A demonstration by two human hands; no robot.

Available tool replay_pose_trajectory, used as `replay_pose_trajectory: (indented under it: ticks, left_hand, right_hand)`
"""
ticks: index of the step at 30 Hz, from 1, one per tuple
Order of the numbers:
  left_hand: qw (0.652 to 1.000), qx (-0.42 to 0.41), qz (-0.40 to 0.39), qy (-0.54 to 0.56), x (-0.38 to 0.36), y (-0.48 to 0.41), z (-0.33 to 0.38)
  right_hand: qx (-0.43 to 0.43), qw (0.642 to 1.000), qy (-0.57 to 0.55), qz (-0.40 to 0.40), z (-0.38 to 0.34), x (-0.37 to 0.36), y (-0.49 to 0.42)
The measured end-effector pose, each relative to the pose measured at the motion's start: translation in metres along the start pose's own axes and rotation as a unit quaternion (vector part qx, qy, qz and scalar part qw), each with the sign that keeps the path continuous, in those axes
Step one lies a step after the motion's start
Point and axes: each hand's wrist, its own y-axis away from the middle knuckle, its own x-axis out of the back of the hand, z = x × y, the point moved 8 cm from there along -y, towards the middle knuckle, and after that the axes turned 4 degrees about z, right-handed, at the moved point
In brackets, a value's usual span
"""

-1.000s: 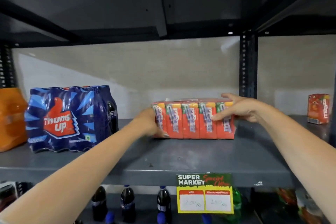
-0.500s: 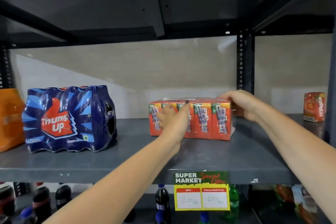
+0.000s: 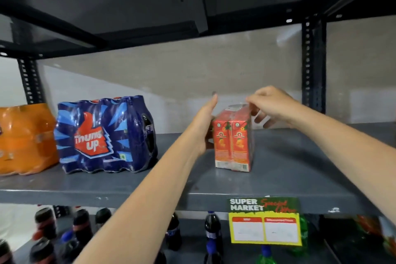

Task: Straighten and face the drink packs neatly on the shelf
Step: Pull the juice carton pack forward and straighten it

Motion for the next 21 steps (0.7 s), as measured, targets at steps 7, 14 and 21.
replay_pose_trajectory:
  ticks: [7,14,21]
  left_hand:
    - [0.996,-0.029,-0.016,-0.088,0.001,0.006,0.003]
    - [0.996,-0.006,0.048,-0.073,0.046,-0.011,0.011]
    - [0.977,-0.059,0.137,-0.151,0.055,-0.033,0.047]
  right_hand:
    - [-0.079,0.996,-0.023,-0.021,0.041,-0.029,-0.059]
    - [-0.093,0.993,0.059,-0.045,0.062,-0.012,-0.061]
    - [-0.058,0.951,0.292,0.079,0.044,0.025,-0.048]
